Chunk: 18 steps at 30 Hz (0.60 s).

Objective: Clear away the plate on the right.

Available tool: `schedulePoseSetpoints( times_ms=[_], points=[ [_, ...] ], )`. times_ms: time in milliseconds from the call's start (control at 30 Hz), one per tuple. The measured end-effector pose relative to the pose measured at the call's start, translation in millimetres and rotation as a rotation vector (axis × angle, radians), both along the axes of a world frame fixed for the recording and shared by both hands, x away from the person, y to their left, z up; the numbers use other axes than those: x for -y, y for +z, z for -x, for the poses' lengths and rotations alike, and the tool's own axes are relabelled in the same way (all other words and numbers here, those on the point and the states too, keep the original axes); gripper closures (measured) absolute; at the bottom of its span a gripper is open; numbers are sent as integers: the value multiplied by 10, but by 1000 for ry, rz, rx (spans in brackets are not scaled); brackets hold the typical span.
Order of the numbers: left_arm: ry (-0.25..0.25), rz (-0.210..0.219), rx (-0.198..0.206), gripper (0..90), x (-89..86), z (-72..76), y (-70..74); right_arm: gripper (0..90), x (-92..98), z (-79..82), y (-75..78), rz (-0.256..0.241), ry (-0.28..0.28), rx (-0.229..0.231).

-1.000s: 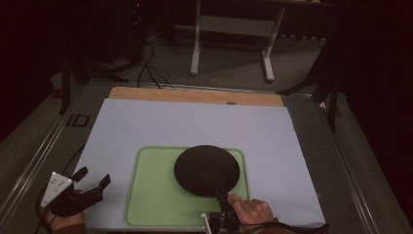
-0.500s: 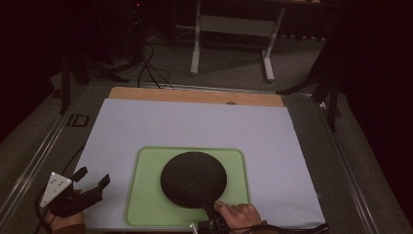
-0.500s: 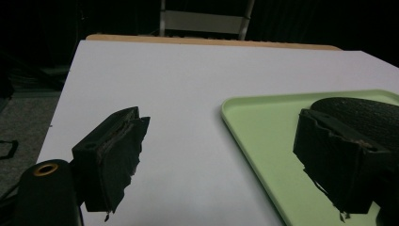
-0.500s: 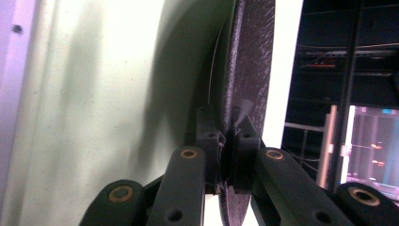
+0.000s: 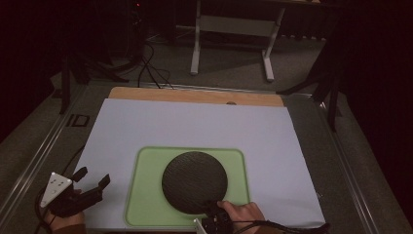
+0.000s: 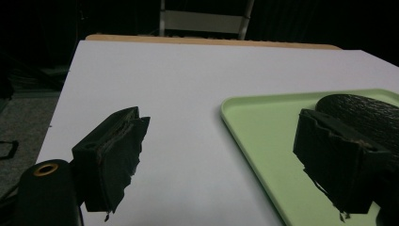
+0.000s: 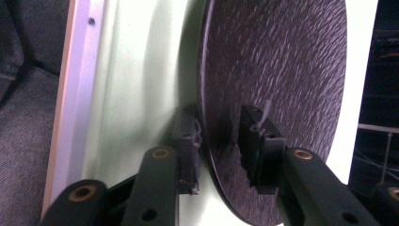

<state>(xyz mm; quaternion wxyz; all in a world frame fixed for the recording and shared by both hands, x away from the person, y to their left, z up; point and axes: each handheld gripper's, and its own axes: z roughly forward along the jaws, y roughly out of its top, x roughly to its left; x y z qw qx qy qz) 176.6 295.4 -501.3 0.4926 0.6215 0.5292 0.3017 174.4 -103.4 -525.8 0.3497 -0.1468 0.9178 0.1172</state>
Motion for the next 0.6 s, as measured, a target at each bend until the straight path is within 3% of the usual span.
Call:
schedulePoseSetpoints(
  times_ms=[133,600],
  points=[
    [-3,-3,0,161,7,-3,0,609,38,-13,61,-25,-15,-78],
    [-1,-1,0,161,4,-2,-1,581,150,-82,267,-129,-45,-187]
  ],
)
